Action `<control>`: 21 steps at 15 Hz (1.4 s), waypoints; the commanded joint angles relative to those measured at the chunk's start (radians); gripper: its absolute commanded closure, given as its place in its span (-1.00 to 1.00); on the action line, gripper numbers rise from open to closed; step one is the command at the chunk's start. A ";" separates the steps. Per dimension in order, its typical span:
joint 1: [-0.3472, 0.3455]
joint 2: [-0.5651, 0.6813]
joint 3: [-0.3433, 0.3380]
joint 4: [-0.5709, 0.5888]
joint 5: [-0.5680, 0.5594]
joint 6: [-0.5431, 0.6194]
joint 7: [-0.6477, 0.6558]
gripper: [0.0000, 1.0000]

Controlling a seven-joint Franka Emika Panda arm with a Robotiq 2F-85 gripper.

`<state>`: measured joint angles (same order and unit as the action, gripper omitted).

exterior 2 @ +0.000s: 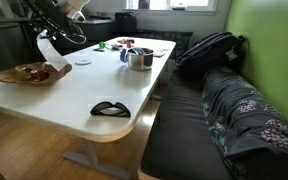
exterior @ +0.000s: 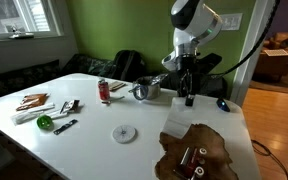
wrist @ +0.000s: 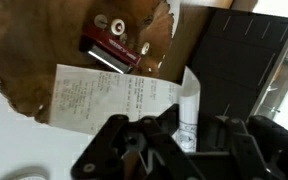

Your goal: Put the white paper on the wooden tray

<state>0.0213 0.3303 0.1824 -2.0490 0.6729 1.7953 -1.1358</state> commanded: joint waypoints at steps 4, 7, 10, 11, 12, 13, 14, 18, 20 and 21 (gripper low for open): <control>-0.007 -0.007 -0.029 -0.001 0.037 -0.083 -0.089 0.95; 0.001 0.005 -0.060 -0.015 0.009 -0.034 -0.035 0.95; 0.006 0.028 -0.085 -0.024 -0.021 0.013 0.052 0.95; 0.007 0.035 -0.090 -0.027 -0.033 0.027 0.082 0.95; 0.008 0.043 -0.094 -0.028 -0.048 0.043 0.117 0.95; 0.007 0.047 -0.095 -0.031 -0.061 0.060 0.143 0.95; 0.008 0.048 -0.095 -0.037 -0.077 0.090 0.164 0.95; 0.004 0.058 -0.086 -0.047 -0.136 0.168 0.248 0.95; 0.000 0.066 -0.079 -0.047 -0.155 0.197 0.280 0.31; -0.003 0.068 -0.075 -0.046 -0.159 0.206 0.289 0.30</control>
<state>0.0202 0.3938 0.0964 -2.0799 0.5461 1.9547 -0.8975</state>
